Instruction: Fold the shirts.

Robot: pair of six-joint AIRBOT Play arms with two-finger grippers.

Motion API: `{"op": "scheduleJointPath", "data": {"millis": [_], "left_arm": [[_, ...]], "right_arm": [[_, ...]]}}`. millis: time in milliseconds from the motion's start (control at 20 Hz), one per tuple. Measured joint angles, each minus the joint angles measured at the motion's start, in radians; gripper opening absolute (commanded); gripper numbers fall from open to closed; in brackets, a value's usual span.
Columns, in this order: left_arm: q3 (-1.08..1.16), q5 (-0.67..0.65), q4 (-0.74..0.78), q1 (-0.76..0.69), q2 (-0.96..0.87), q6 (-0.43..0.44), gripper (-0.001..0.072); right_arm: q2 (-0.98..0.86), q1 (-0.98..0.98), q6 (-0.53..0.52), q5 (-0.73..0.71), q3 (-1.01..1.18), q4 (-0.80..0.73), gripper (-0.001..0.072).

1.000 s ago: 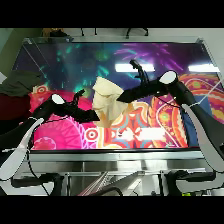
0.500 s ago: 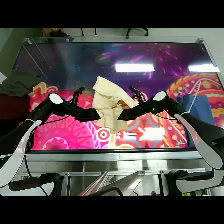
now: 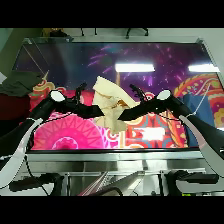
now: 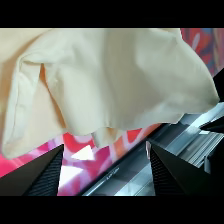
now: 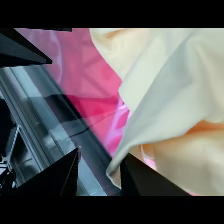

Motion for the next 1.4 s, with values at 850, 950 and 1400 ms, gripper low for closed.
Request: {"op": "scheduleJointPath", "data": {"millis": [850, 950, 1400], "left_arm": [[0.012, 0.101, -0.002, -0.069, 0.0, -0.017, 0.0583], [0.012, 0.125, 0.043, -0.1, -0.011, -0.054, 0.0583], [0.012, 0.177, 0.135, -0.151, -0.118, -0.185, 0.0582]], "right_arm": [[-0.163, -0.295, 0.014, -0.155, 0.08, -0.185, 0.0613], [-0.216, -0.307, -0.004, -0.156, 0.082, -0.17, 0.0612], [-0.289, -0.282, -0.176, -0.195, 0.084, 0.005, 0.0243]]}}
